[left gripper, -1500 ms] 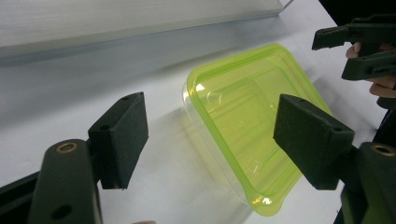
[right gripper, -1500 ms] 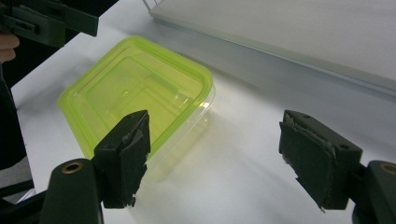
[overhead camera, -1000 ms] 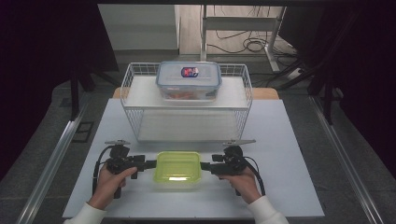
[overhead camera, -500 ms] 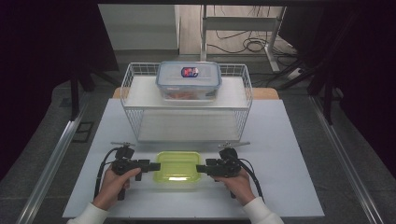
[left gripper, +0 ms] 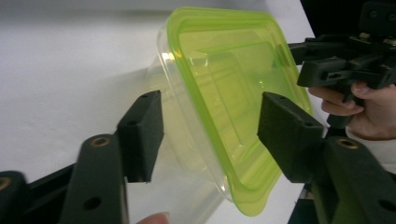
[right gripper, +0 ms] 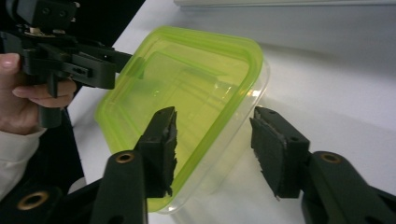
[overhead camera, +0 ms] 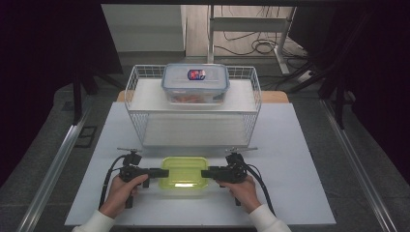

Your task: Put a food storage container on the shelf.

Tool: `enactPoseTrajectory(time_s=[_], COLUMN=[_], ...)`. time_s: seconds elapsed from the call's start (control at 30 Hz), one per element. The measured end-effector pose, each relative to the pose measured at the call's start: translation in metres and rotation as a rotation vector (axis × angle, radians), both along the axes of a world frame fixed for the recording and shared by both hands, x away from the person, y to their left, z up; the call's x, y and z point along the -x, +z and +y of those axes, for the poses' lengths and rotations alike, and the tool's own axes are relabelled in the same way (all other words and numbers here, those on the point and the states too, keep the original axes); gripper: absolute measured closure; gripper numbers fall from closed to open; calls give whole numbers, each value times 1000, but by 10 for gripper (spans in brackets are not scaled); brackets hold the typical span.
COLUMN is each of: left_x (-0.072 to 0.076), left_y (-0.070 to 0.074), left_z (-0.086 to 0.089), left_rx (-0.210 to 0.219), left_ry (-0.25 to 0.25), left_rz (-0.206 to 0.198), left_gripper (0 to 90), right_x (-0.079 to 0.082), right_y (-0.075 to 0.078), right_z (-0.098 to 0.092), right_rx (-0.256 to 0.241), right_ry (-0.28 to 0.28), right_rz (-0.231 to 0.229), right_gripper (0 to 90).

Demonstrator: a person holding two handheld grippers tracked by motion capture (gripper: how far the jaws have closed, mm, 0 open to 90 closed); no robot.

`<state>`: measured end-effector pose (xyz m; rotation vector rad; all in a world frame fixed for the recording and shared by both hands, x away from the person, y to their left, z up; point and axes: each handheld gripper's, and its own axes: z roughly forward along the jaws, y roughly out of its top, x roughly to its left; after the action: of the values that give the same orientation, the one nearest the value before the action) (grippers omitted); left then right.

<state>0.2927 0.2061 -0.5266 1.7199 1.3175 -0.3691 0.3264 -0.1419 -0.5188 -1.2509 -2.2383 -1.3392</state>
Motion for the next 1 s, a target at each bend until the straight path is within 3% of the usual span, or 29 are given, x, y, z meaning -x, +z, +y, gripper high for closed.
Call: enactPoseTrajectory(time_s=[0.13,0.23,0.4,0.43,0.63,0.73,1.0], left_x=[1,2,7,9,13,16,18], left_y=[0,1,3,4,7,10,12], left_z=[-2,-2,-2,0,-1,-1,0], left_rx=[6,-18,-38,-26,-40,-23,-26], left_ry=[-23,-11,14,16,23,39,40], left_rz=[5,-3,-27,-34,-58,-88,-112], left_gripper=[485,549,630,713,747,773,796], right_x=[0,1,2,3,9,11,14], right_y=[-2,-4,-3,-3,-1,1,5], right_z=[1,1,-2,-4,-7,-9,-10], right_rx=[-24,-9,-37,-55,-77,-100,-94], right_ry=[3,8,-13,-27,-34,-45,-48], right_rz=[25,31,43,47,45,40,7], right_gripper=[586,641,697,718,752,784,802])
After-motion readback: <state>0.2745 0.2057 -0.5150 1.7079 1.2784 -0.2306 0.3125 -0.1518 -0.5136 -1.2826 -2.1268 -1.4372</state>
